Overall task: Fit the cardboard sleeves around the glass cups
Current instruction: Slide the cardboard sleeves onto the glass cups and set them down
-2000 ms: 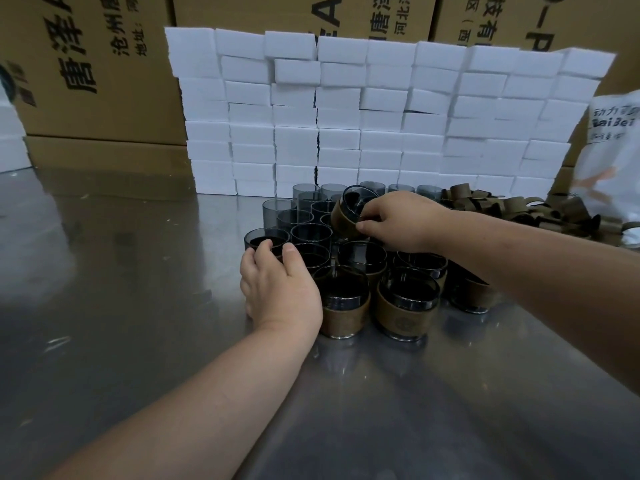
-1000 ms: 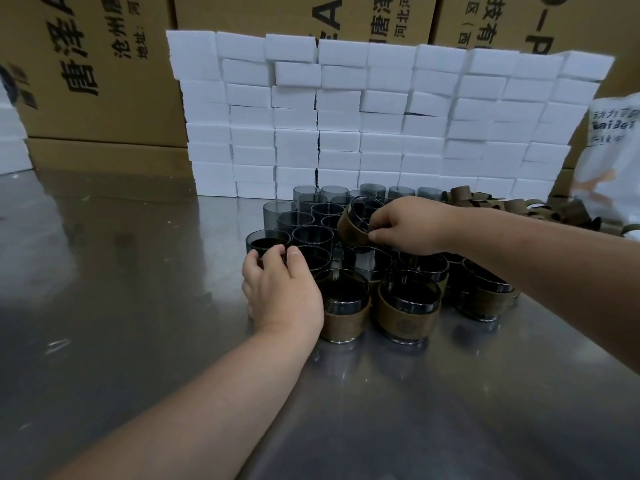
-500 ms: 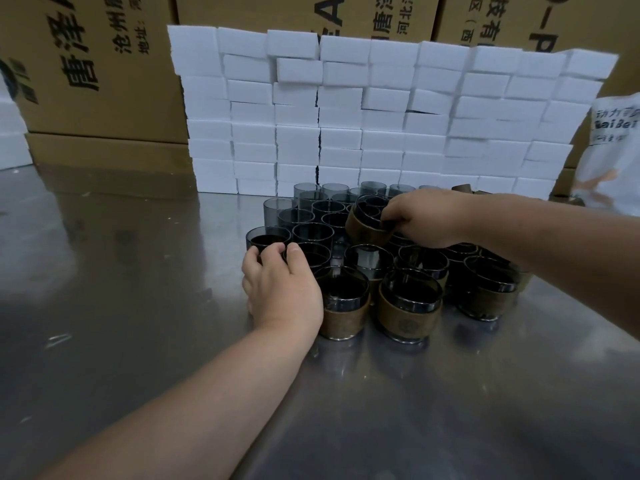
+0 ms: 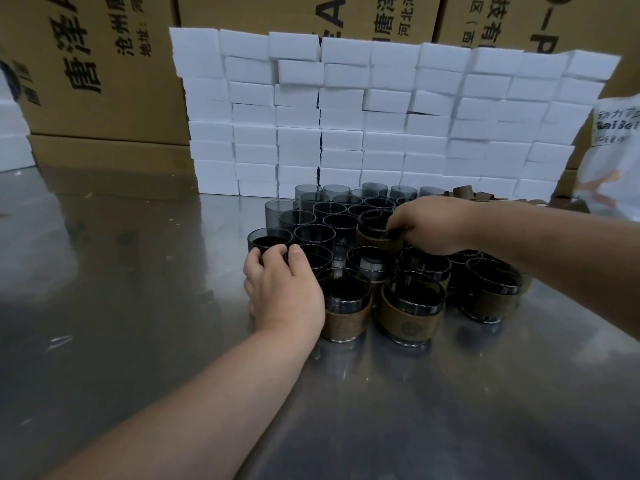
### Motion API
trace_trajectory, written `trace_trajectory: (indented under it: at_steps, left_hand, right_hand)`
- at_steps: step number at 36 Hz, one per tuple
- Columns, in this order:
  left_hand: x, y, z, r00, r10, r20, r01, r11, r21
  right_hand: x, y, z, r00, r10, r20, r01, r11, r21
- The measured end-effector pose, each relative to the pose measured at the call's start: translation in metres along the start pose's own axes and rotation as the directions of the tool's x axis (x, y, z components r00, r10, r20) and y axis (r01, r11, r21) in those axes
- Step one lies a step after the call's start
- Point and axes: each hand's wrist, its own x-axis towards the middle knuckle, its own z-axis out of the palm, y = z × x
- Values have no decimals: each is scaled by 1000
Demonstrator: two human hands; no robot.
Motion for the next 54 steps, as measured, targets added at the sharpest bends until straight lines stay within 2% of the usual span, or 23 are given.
trace_trajectory:
  at_steps: [14,21,27,32,36,40,43,46,50,54]
  left_hand:
    - [-1,2,-1,1000,-3,0,3,1000,3]
    - [-1,1,0,1000,-1,4,1,1000,6]
    - [-2,0,0,1000,-3,8,3,1000,5]
    - [-2,1,-1,1000,-15,4,15,1000,-13]
    - [-3,0,0,1000,-24,4,24,998,-50]
    - [-3,0,0,999,-29,-12,28,996,-83]
    - [-2,-1,1,999,-37,-20,35,994,-101]
    - [-1,-3,2,1000,-23,-8,22,994,-106]
    - [-1,-4,3,1000,-16,-9,15,993,-120]
    - [-1,-4,3,1000,-2,-14,0,995,-104]
  right_hand:
    - [9,-5,13,999,20,48,-26,990,137]
    - [12,9,15,995,45,-88,-21,964,264]
    - [3,57,9,923,260,-283,-170,937,306]
    - [-12,105,13,872,418,-256,-351,897,268]
    - [-28,144,30,803,536,-261,-490,843,222]
    - [-46,184,50,759,585,-285,-547,811,206]
    - [-58,206,71,774,556,-303,-530,831,170]
    - [-66,218,94,767,589,-255,-587,804,92]
    - [-60,222,111,768,612,-189,-596,791,137]
    - [-44,229,112,687,698,-200,-677,716,171]
